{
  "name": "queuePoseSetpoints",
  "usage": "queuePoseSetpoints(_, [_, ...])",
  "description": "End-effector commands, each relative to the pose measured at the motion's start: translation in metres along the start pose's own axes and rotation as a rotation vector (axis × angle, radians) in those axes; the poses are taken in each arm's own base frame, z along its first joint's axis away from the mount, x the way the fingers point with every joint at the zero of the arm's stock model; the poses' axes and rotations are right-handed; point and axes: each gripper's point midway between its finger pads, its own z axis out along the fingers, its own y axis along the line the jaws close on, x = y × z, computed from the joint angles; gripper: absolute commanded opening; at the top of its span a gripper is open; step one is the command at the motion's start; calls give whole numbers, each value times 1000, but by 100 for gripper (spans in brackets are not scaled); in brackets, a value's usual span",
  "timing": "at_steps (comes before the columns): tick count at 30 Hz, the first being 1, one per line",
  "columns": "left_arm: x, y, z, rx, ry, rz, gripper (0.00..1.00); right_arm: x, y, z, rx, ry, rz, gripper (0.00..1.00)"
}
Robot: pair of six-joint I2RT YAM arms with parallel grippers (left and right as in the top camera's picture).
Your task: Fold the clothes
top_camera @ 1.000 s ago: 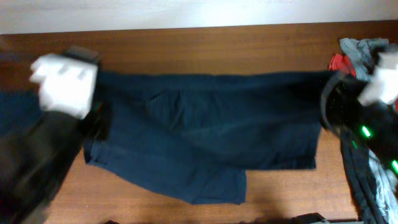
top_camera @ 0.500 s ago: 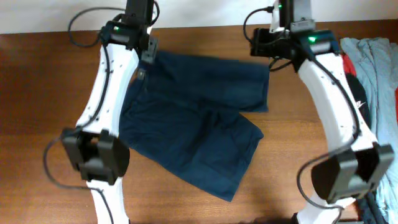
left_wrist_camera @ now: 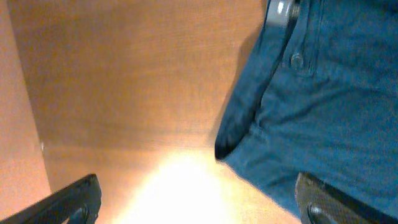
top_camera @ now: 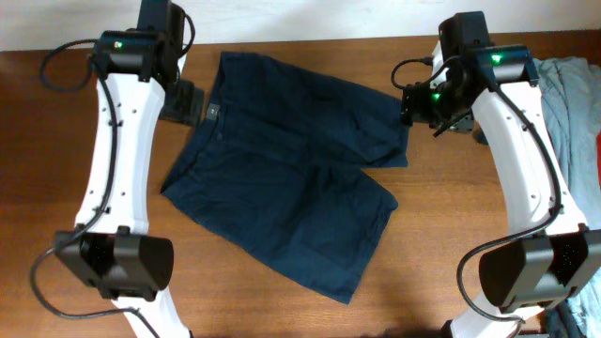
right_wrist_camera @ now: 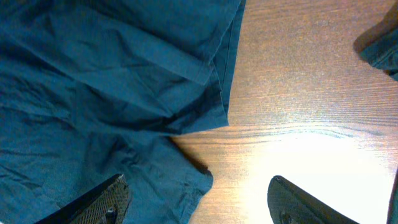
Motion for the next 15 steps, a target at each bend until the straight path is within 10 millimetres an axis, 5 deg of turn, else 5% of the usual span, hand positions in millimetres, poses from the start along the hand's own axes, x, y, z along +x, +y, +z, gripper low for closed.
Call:
queuePoseSetpoints(1, [13, 21, -59, -7, -117, -106, 99, 2, 2, -22, -11, -41, -34, 80])
queuePoseSetpoints(4, [33, 34, -98, -5, -182, -185, 99, -2, 9, -11, -53, -35, -35, 81])
queuePoseSetpoints(7, [45, 28, -106, 40, -167, -204, 99, -13, 13, 23, -76, -38, -37, 77])
queuePoseSetpoints(11, [60, 11, -80, 76, -52, -164, 99, 2, 24, 73, -149, 82, -25, 71])
queuePoseSetpoints(15, [71, -4, -32, 89, 46, -149, 99, 30, 21, 80, -148, 217, -4, 79])
